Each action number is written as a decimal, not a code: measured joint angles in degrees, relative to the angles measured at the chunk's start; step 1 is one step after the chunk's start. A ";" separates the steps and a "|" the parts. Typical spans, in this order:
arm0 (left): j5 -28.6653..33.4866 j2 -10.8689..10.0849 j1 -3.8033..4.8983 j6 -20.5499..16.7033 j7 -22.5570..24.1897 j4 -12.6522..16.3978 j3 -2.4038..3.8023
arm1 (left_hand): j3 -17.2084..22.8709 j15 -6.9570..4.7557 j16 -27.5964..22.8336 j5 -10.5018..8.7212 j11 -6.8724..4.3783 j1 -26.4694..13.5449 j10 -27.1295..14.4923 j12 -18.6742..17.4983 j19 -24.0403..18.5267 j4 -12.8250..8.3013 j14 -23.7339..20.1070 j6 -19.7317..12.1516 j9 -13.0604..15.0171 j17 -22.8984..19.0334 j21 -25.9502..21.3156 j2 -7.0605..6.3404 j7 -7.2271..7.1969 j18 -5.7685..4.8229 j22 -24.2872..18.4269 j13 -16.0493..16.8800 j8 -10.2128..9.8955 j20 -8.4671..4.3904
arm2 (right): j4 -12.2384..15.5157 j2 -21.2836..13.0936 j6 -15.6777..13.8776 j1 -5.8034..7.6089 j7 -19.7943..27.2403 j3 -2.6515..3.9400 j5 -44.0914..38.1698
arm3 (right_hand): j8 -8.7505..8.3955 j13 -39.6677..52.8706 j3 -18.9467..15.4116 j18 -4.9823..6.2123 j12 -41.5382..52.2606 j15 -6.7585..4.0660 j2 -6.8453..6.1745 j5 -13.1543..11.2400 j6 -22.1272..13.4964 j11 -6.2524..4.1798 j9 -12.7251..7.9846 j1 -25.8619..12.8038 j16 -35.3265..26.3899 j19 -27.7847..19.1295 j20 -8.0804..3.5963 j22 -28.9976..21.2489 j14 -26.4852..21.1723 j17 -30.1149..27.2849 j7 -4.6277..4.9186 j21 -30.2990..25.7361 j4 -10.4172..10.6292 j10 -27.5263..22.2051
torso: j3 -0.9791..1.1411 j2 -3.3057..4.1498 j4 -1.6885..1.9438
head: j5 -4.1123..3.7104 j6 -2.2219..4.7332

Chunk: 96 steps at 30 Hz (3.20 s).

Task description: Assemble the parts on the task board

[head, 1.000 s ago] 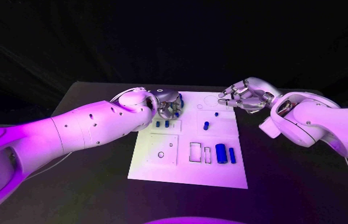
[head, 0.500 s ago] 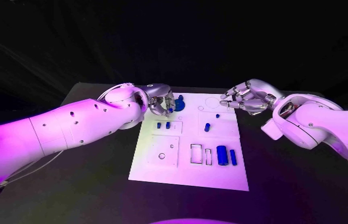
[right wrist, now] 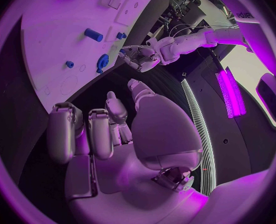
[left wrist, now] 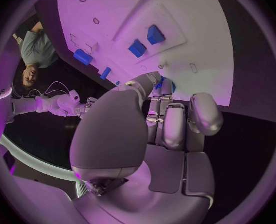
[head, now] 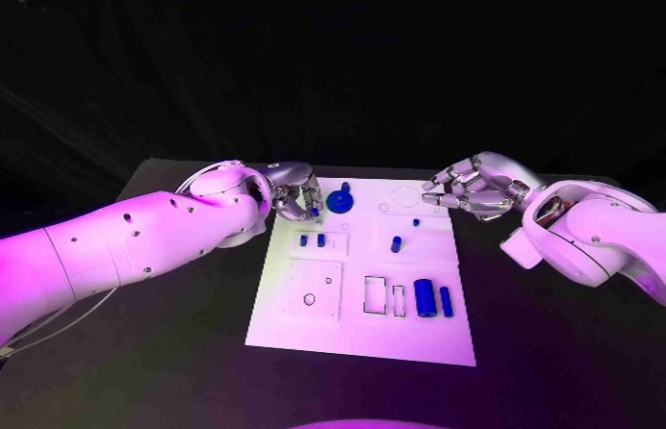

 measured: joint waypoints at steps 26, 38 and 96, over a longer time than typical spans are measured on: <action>0.37 2.09 -0.20 2.42 -0.83 -2.60 -0.61 | -0.43 0.00 0.00 0.00 0.00 -0.67 0.00 -0.47 0.00 0.08 0.00 -0.03 -0.10 -0.11 0.00 0.09 -0.02 0.01 -0.02 0.06 -0.54 0.00 | 0.04 0.20 -0.01 -0.01 0.00 0.00 0.00 | 0.00 -0.01 0.00 0.00 0.00 0.00 0.00 0.00 0.00 0.00 0.00 0.00 0.00 0.00 0.00 -0.02 0.00 -0.01 0.00 0.00 0.00 0.00 | 0.05 0.02 -0.02 | 0.05 -0.48; 0.38 2.30 -0.20 3.00 -0.83 -2.59 -0.69 | -0.43 0.00 0.00 0.00 0.00 -0.66 0.00 -0.47 0.00 0.08 0.00 -0.04 -0.08 -0.11 0.00 0.08 -0.02 0.00 0.03 0.08 -0.68 0.00 | 0.03 0.24 -0.01 -0.01 0.00 0.00 0.00 | 0.00 -0.02 0.00 0.00 0.00 0.00 0.00 0.00 0.00 0.00 0.00 0.00 0.00 0.00 0.00 -0.02 0.00 -0.02 0.00 0.00 0.00 0.00 | 0.05 -0.01 0.00 | 0.08 -0.55; 0.44 -0.13 -0.21 4.02 -2.59 -1.84 -0.72 | -1.03 0.01 0.44 0.01 0.99 -2.24 1.27 -4.11 -0.21 0.39 0.00 -8.11 -3.71 -0.80 0.22 -1.21 1.54 0.00 0.40 1.28 -6.19 0.21 | -0.84 -0.07 -0.05 -0.01 -0.08 0.00 -0.26 | 0.67 -24.41 2.19 0.89 -25.67 -0.21 -0.25 0.00 -0.38 -0.02 -0.70 1.21 -4.39 -0.42 -0.42 -0.01 -0.21 -0.03 -0.23 -3.22 -0.08 -14.54 | 0.04 -0.01 0.02 | -0.18 -0.62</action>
